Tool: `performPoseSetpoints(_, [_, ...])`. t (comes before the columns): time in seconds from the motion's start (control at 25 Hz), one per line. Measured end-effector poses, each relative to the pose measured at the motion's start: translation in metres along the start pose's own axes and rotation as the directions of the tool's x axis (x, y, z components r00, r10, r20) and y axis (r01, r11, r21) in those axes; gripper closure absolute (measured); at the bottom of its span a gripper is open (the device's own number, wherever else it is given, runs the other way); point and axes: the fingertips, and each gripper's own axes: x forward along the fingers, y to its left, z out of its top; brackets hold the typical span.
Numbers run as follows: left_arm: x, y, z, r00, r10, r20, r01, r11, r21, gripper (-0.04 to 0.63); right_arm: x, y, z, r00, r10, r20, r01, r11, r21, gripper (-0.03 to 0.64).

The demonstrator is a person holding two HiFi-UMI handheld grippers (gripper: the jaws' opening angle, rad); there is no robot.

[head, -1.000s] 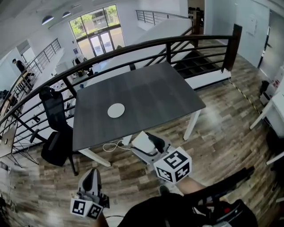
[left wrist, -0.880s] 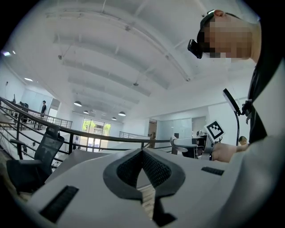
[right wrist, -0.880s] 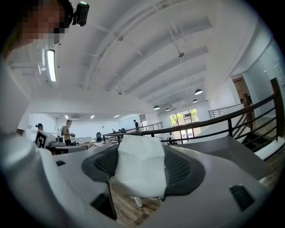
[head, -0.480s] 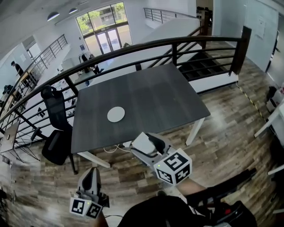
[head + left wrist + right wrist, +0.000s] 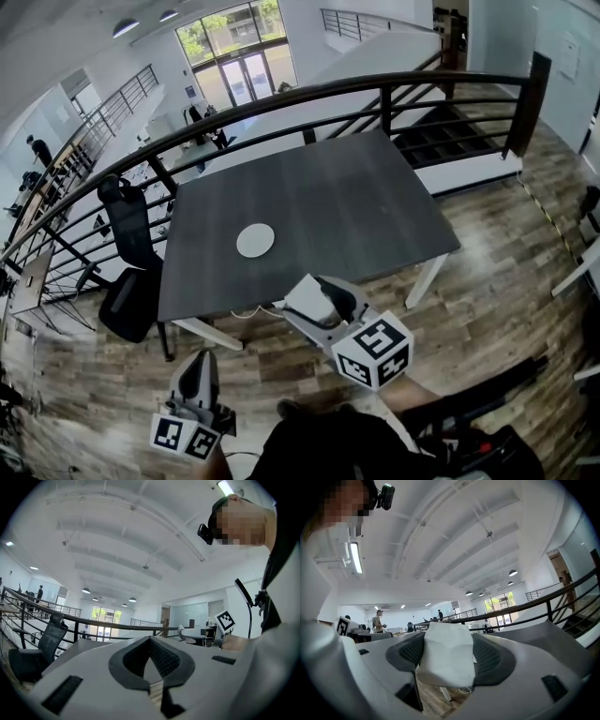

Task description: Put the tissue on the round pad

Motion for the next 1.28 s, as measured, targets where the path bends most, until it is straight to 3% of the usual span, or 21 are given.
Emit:
performPoseSetpoints(0.4, [0.024, 0.067, 0.002, 1.000, 0.006, -0.005, -0.006, 1.000, -0.003, 0.592, 0.060, -0.005, -0.004, 0.999, -0.030, -0.018, 0.031, 0.999, 0.013, 0.291])
performPoseSetpoints(1.28, [0.091, 0.260, 0.024, 0.992, -0.128, -0.013, 0.128, 0.992, -0.011, 0.591, 0.242, 0.000, 0.013, 0.985, -0.170, -0.031, 0.170, 0.985, -0.006, 0.291])
